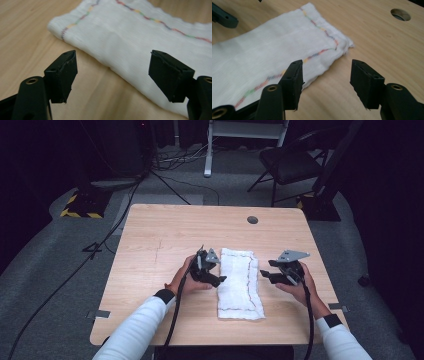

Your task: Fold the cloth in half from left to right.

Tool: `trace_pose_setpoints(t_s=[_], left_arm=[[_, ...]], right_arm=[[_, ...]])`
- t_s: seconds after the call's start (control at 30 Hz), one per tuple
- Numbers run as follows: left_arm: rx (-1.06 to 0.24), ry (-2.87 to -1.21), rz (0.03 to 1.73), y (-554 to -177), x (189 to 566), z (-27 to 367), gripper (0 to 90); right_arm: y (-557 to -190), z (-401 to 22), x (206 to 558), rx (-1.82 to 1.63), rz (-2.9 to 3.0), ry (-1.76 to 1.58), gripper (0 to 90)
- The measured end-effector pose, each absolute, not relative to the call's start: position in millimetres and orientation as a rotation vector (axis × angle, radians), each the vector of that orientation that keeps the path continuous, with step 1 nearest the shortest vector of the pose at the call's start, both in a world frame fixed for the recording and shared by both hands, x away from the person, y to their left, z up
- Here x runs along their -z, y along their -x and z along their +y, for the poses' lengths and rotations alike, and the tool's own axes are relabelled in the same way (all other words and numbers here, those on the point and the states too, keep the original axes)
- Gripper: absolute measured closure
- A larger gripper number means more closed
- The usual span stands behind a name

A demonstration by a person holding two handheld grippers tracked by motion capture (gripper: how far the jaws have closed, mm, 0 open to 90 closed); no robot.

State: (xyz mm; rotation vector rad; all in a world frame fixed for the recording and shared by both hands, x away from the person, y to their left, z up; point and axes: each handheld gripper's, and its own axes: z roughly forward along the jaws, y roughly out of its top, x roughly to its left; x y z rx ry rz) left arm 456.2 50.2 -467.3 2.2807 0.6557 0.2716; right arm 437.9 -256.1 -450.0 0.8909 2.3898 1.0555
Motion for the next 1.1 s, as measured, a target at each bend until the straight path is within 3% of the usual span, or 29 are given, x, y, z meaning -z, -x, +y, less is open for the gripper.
trace_pose_setpoints(t_s=[0.53, 0.83, 0.9, 0.97, 1.1], left_arm=[[-0.348, -2.296, 0.815, -521.2, 488.0, 21.3, 23.1], [-0.252, -2.248, 0.874, -531.0, 497.3, 21.4, 21.4], [-0.249, -2.254, 0.859, -530.8, 497.3, 21.9, 22.0], [-0.236, -2.258, 0.842, -530.1, 496.2, 22.2, 25.5], [-0.197, -2.285, 0.799, -529.2, 492.0, 20.3, 48.6]], right_arm=[[-502.9, -217.8, 475.0, -0.981, 2.426, -0.969, 44.8], [-517.7, -214.8, 490.3, -0.985, 2.449, -1.074, 44.1], [-519.8, -216.4, 491.5, -1.014, 2.465, -1.104, 48.9], [-519.7, -217.1, 491.7, -1.026, 2.472, -1.106, 52.7], [-519.1, -215.6, 490.3, -1.038, 2.508, -1.084, 66.1]])
